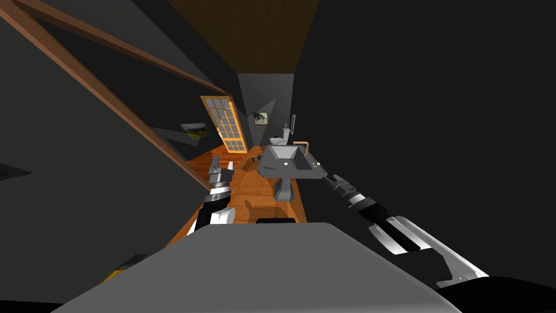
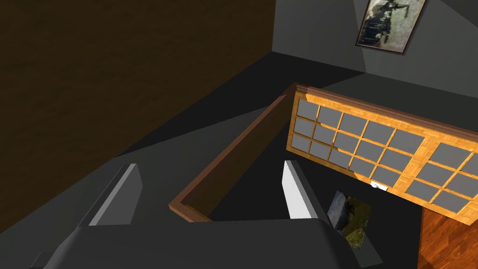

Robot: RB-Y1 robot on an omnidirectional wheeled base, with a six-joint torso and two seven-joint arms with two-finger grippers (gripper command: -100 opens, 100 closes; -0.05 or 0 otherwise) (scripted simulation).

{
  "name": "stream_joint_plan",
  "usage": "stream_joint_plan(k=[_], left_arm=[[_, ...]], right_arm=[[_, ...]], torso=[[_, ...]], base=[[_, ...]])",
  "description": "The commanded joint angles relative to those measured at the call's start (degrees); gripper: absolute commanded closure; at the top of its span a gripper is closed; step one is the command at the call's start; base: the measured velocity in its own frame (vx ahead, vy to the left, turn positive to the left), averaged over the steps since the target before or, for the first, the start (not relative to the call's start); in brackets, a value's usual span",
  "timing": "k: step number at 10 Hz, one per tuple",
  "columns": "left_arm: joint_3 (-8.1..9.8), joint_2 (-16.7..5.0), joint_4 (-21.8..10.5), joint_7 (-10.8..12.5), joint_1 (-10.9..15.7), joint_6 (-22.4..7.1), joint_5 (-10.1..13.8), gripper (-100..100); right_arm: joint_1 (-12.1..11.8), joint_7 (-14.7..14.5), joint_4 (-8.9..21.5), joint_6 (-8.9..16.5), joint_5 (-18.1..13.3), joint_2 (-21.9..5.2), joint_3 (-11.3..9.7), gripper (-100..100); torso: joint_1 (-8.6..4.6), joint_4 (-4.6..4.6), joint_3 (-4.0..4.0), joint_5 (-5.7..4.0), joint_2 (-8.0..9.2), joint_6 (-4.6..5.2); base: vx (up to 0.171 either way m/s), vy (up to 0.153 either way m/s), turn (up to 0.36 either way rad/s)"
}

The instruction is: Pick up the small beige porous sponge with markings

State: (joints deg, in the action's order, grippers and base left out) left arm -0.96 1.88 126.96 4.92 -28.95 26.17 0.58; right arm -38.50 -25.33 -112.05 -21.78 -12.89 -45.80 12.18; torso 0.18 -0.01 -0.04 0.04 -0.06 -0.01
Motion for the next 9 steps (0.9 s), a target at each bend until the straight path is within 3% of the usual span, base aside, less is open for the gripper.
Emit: stream_joint_plan(k=[1,8,9], left_arm=[[0.0,0.0,0.0,0.0,0.0,0.0,0.0,0],[0.0,0.0,0.0,0.0,0.0,0.0,0.0,0],[0.0,0.0,0.0,0.0,0.0,0.0,0.0,0]], right_arm=[[-0.3,-0.5,1.1,-0.2,-0.7,-2.6,0.3,-100],[-2.8,-4.1,8.5,-0.8,-7.0,-14.3,1.8,-100],[-2.8,-4.1,8.5,-0.8,-7.0,-15.3,1.8,-100]], torso=[[0.0,0.0,0.0,0.0,0.0,0.0],[-0.01,-0.01,-0.03,0.0,-0.05,0.02],[0.02,-0.01,-0.04,0.01,-0.07,0.01]], base=[[0.023,0.036,0.028],[0.034,0.049,0.047],[0.029,0.047,0.026]])
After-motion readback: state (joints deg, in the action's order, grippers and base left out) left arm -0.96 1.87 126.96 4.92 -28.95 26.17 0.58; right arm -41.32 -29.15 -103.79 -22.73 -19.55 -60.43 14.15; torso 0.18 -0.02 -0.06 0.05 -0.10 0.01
